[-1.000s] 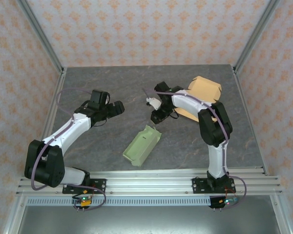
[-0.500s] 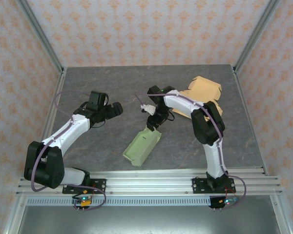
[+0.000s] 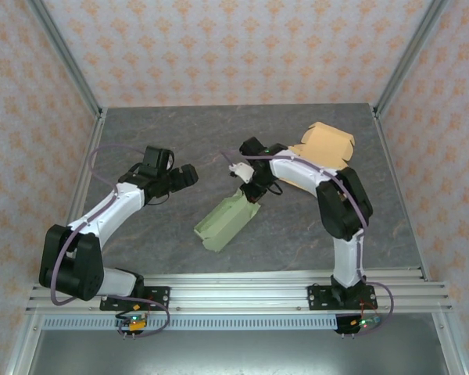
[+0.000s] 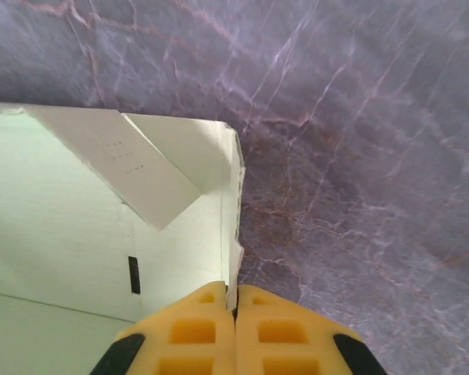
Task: Fold the paper box
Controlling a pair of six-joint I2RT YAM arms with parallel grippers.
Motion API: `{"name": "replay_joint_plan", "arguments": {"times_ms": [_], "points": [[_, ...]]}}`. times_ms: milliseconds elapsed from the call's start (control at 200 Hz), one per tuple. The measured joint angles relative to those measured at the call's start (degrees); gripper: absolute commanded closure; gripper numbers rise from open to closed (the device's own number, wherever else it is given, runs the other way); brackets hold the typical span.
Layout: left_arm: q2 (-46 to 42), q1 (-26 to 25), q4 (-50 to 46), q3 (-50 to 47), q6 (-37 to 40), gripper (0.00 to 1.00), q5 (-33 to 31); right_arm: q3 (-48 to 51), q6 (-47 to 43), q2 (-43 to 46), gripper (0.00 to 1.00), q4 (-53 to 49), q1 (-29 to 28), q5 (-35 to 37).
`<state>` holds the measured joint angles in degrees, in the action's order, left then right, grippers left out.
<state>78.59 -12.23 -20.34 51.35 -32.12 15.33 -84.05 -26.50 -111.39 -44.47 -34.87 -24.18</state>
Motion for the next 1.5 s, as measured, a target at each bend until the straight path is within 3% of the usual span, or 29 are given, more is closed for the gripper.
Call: {"name": "replay_joint_plan", "arguments": {"times_ms": [400,606,886,1181,1502], "points": [[-0.04,0.00,1.22,0.02,-0.46,0.00,3.80,19.28,3.17,14.82,1.00,36.39,4.83,2.16],[3.08,0.00,2.95,1.18,-1.05,0.00,4.26,30.38,5.49,15.39,1.00,57.57,5.27,3.02],[5.60,0.00,5.05,1.53,-2.60,0.00,6.58,40.74,9.46,11.58,1.00,85.29,2.01,11.52],[6.08,0.00,6.49,1.90,-0.87,0.02,8.70,45.97,10.43,8.59,0.98,99.84,0.79,12.63],[0.00,-0.04,11.78,2.93,14.53,0.00,9.64,47.58,3.06,7.93,0.98,103.84,1.51,5.55]]}}
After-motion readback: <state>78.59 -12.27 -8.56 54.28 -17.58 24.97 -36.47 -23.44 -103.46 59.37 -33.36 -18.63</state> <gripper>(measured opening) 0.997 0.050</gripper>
